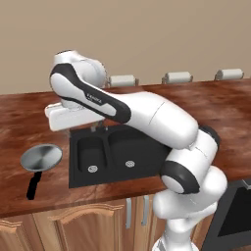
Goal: Pick the pan and sponge and place them into the sink. Then turn on the water.
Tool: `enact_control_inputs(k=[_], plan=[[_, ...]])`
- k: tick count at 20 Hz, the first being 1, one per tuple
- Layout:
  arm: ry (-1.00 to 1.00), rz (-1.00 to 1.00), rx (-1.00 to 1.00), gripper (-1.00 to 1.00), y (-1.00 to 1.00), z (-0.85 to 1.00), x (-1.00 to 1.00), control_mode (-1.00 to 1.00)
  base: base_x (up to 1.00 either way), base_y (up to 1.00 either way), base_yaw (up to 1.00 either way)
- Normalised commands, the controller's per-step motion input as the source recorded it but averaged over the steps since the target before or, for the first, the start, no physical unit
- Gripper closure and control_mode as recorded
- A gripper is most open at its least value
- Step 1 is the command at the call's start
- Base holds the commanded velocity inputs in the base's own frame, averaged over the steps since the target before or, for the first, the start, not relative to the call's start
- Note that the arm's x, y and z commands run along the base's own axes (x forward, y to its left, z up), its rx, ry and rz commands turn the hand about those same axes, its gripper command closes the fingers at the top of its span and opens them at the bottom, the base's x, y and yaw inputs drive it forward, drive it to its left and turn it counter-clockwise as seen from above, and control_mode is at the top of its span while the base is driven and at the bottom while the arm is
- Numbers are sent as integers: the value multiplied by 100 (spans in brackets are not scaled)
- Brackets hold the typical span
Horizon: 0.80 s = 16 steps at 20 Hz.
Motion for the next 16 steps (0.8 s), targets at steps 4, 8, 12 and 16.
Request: enact_control_inputs(k=[4, 8, 12, 16], plan=[[2, 3, 3, -100, 43, -26, 6, -100, 0, 0, 0], [1, 0, 6, -100, 40, -26, 10, -100, 0, 0, 0], [0, -2, 6, -100, 40, -25, 12, -100, 0, 0, 0], [0, -3, 5, -100, 37, -25, 11, -100, 0, 0, 0]])
